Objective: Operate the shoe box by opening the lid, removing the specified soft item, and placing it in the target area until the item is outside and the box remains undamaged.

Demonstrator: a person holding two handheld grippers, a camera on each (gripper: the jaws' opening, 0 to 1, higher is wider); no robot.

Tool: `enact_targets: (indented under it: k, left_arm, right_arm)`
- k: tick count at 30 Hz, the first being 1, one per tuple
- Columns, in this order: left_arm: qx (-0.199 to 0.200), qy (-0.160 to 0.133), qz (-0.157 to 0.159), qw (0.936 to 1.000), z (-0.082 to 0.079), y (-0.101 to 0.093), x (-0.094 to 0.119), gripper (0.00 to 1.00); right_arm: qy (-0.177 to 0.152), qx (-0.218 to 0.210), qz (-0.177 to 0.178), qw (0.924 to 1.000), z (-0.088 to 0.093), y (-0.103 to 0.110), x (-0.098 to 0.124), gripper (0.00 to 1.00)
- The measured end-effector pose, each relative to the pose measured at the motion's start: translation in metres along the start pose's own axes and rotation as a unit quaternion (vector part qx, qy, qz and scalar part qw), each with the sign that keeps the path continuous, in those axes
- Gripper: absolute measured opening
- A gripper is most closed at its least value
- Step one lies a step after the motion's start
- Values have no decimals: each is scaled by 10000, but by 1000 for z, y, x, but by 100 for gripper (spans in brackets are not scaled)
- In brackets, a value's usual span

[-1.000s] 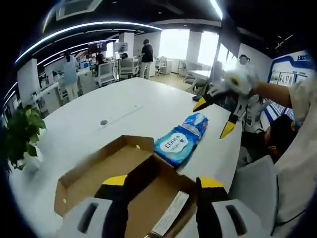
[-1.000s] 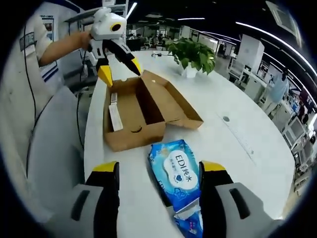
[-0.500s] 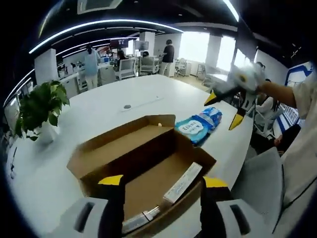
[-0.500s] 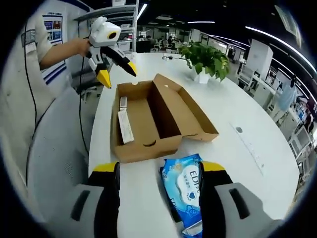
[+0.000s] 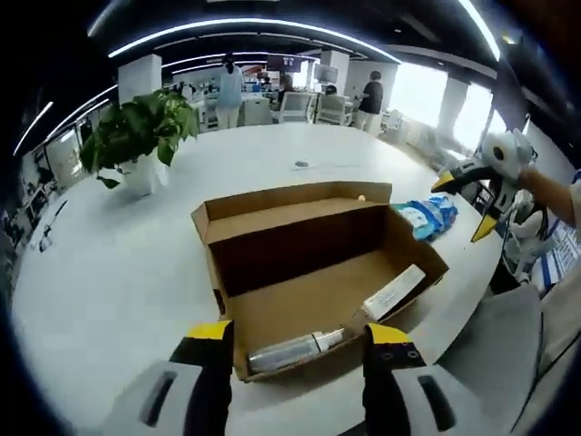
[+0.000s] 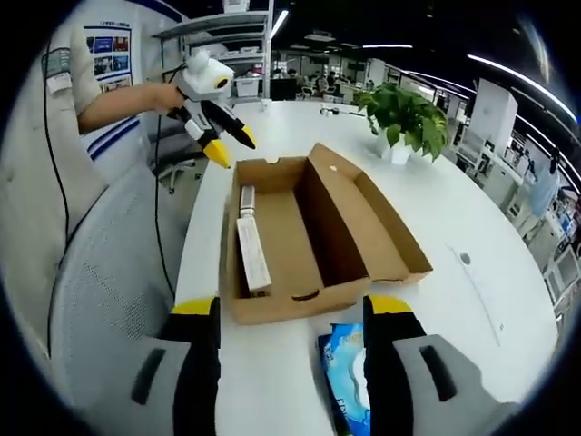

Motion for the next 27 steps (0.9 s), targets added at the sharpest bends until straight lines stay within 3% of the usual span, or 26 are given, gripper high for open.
enact_targets:
  k: [7, 21, 25, 27]
  left_arm:
    - [317, 21, -187, 9993, 14, 12, 0, 51]
    - [1140, -146, -434, 9924, 20, 30, -4, 29]
    - [1227, -27, -507, 9911, 26, 35, -6, 20]
    - [1453, -151, -513, 9879, 27, 36, -7, 17]
  right_arm:
    - [-30, 124, -173, 9998, -7, 11, -17, 59]
    - [2, 136, -330, 9994, -15, 22, -49, 56]
    - [86, 185, -378, 9991, -12, 24, -58, 55]
    - [121, 179, -446, 9988, -11, 26, -64, 53]
Point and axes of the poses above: the point that each gripper's makers call its tool centre point, and the gripper's own axes: x roughly backward along the fingers, y roughly to its left, z roughly out of its underside, the point moved 4 cm from there along x, roughly backward along the fingers, and after that the axes turned 12 degrees about z, right-handed, at the moved point
